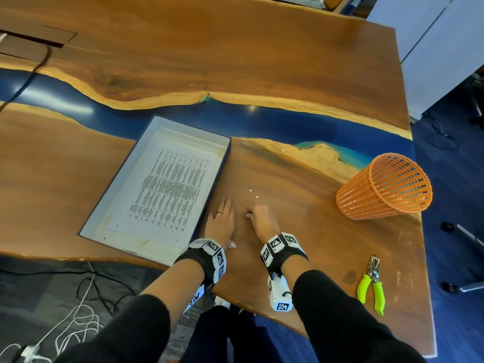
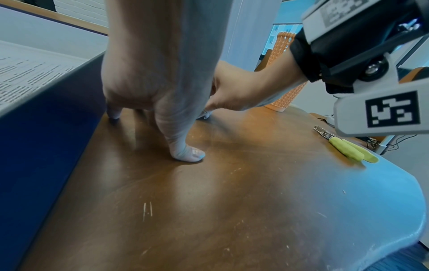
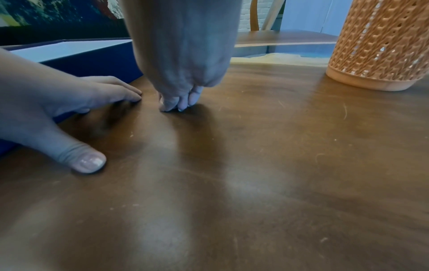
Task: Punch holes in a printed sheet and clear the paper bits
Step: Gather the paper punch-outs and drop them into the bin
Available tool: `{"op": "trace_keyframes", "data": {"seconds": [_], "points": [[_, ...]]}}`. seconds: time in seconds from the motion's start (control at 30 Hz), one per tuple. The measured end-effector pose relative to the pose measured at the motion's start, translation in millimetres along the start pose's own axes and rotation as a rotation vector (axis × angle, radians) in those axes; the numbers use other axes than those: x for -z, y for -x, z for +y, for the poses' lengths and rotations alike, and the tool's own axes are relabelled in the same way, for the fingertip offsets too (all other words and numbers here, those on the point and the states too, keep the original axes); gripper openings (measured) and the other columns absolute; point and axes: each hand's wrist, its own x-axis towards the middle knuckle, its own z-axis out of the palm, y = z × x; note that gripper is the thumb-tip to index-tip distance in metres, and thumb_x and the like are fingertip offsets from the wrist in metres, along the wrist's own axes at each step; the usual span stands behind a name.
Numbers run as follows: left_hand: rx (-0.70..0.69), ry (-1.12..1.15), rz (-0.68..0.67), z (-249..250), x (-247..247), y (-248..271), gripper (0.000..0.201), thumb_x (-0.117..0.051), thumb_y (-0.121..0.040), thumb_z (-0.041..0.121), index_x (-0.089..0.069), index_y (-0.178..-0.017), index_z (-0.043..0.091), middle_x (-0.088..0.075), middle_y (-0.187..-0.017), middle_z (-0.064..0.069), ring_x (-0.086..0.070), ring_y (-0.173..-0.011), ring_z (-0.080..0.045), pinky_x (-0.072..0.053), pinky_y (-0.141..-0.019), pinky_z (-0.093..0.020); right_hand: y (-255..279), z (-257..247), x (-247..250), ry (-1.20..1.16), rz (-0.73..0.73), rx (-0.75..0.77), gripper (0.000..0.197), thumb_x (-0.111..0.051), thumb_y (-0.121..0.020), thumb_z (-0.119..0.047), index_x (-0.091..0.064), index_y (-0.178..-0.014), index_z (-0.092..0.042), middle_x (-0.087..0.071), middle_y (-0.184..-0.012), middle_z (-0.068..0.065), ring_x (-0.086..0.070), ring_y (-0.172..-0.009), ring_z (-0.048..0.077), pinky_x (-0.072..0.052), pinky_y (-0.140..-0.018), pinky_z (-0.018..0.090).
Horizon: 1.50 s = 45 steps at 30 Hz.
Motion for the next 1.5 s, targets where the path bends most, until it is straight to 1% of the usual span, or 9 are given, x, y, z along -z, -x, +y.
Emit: {"op": "trace_keyframes", "data": {"seconds": [0.17,0.3,0.43,0.53,0.7,0.87,1.07,1.27,1.5], "points": [[0.003,0.004,0.002,0.9,1.3,1.4,0.129,-0.081,-0.064,0.038,0.008,-0.148,-0.002,0.012,-0.159,-0.013,0.0,-0.149,-0.022,-0.027,-0.114,-0.04,-1.9,0.3,-1.2,-0.032,-0.029,-0.002,0.013,-0.046,-0.093,-0.004,-0.057,-0.093,0.002,-0.057,-0.105,0.019,-0.059,-0.094,0.037,-0.04,-0.073,0.038],[-0.003,-0.007,0.002,0.2,0.9,1.5,0.128,-0.079,-0.066,0.041,0.009,-0.148,-0.002,0.013,-0.159,-0.013,0.001,-0.149,-0.023,-0.026,-0.115,-0.041,1.7,-3.8,-1.8,0.068,-0.006,0.034,0.024,-0.042,-0.088,0.009,-0.055,-0.107,0.003,-0.052,-0.12,0.022,-0.05,-0.11,0.034,-0.039,-0.09,0.04],[-0.005,-0.011,-0.001,0.7,0.5,0.8,0.128,-0.079,-0.066,0.041,0.008,-0.148,-0.002,0.013,-0.159,-0.013,0.002,-0.149,-0.023,-0.027,-0.115,-0.04,1.1,-0.3,-2.4,0.074,-0.025,0.016,0.035,-0.047,-0.082,0.015,-0.051,-0.115,0.002,-0.046,-0.129,0.022,-0.046,-0.117,0.035,-0.038,-0.097,0.041],[-0.003,-0.013,-0.001,1.3,0.4,0.3,0.129,-0.08,-0.065,0.042,0.008,-0.148,-0.002,0.012,-0.159,-0.013,0.001,-0.149,-0.023,-0.028,-0.114,-0.04,1.3,7.4,-2.4,-0.034,-0.007,-0.049,0.03,-0.048,-0.084,0.01,-0.051,-0.113,0.002,-0.049,-0.123,0.021,-0.051,-0.11,0.038,-0.041,-0.093,0.041],[-0.004,-0.016,-0.003,0.7,-0.5,-0.6,0.128,-0.079,-0.066,0.044,0.007,-0.148,-0.002,0.012,-0.159,-0.013,0.003,-0.149,-0.023,-0.028,-0.114,-0.04,4.2,11.6,2.7,-0.203,0.049,-0.044,0.011,-0.05,-0.091,-0.003,-0.058,-0.096,0.003,-0.058,-0.104,0.019,-0.058,-0.092,0.033,-0.042,-0.077,0.032],[-0.002,-0.008,0.0,-0.5,-2.2,-1.2,0.129,-0.079,-0.066,0.045,0.008,-0.148,-0.002,0.012,-0.159,-0.013,0.003,-0.149,-0.023,-0.027,-0.115,-0.04,4.9,8.7,2.9,-0.217,0.033,0.009,0.013,-0.06,-0.087,-0.008,-0.063,-0.091,0.005,-0.058,-0.1,0.02,-0.059,-0.09,0.036,-0.048,-0.081,0.043],[0.005,-0.014,0.001,0.3,-3.3,-0.9,0.13,-0.08,-0.064,0.045,0.008,-0.148,-0.002,0.012,-0.159,-0.013,0.002,-0.149,-0.024,-0.027,-0.114,-0.04,4.7,5.1,5.8,-0.065,0.024,0.039,0.015,-0.055,-0.09,-0.009,-0.063,-0.088,0.003,-0.06,-0.102,0.018,-0.059,-0.091,0.035,-0.043,-0.077,0.039],[0.002,-0.017,-0.003,0.8,-1.2,-1.6,0.129,-0.079,-0.065,0.045,0.009,-0.148,-0.002,0.013,-0.159,-0.013,0.003,-0.149,-0.024,-0.026,-0.115,-0.041,-0.3,5.1,6.6,0.011,-0.039,0.056,0.018,-0.05,-0.093,-0.01,-0.061,-0.097,0.004,-0.058,-0.111,0.019,-0.058,-0.098,0.036,-0.044,-0.084,0.041],[0.004,-0.012,-0.012,1.3,0.6,-1.3,0.13,-0.079,-0.065,0.046,0.009,-0.148,-0.001,0.013,-0.159,-0.012,0.003,-0.149,-0.023,-0.026,-0.115,-0.04,-0.5,9.2,3.3,-0.022,-0.042,0.015,0.021,-0.044,-0.095,-0.011,-0.052,-0.105,0.004,-0.053,-0.116,0.021,-0.056,-0.099,0.039,-0.042,-0.085,0.043]]}}
